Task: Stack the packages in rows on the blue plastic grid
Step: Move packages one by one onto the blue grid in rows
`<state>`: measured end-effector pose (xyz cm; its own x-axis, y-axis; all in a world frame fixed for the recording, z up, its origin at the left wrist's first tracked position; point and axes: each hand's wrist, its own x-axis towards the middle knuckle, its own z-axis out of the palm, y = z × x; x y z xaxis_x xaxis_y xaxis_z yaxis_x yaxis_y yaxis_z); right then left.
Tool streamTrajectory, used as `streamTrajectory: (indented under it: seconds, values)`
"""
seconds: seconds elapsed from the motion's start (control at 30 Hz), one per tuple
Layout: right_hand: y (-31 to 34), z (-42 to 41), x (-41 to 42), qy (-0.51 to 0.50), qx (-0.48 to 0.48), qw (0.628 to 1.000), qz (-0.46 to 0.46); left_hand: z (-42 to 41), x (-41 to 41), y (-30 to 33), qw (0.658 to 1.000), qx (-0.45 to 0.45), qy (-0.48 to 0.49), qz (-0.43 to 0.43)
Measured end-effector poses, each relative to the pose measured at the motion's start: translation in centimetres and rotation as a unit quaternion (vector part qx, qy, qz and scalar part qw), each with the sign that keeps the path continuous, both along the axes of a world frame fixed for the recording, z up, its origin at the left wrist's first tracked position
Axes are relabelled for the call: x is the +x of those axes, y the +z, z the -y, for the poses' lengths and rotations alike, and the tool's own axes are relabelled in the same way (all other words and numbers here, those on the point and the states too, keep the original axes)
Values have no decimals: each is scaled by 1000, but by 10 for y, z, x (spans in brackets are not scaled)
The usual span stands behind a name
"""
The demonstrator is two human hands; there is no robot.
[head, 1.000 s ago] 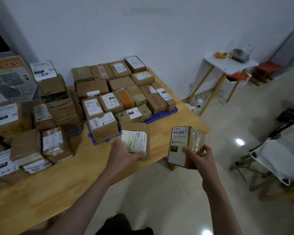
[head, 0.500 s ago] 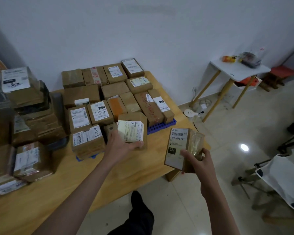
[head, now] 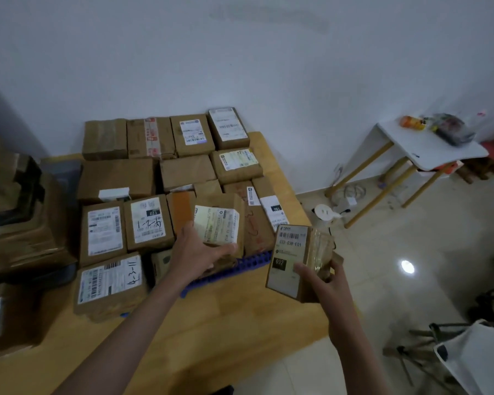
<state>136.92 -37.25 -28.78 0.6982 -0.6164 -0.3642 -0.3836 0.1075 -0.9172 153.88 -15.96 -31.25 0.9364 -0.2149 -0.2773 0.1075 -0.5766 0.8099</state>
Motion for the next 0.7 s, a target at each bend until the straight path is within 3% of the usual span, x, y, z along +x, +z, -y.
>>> streamTrajectory:
  seconds: [0.33, 0.7]
  values:
    - [0, 25, 117, 67, 10, 998, 4, 2, 91, 8, 999, -25, 37, -11]
    - [8, 77, 318, 116, 67, 991, 18, 17, 207, 9, 996, -20, 89, -12]
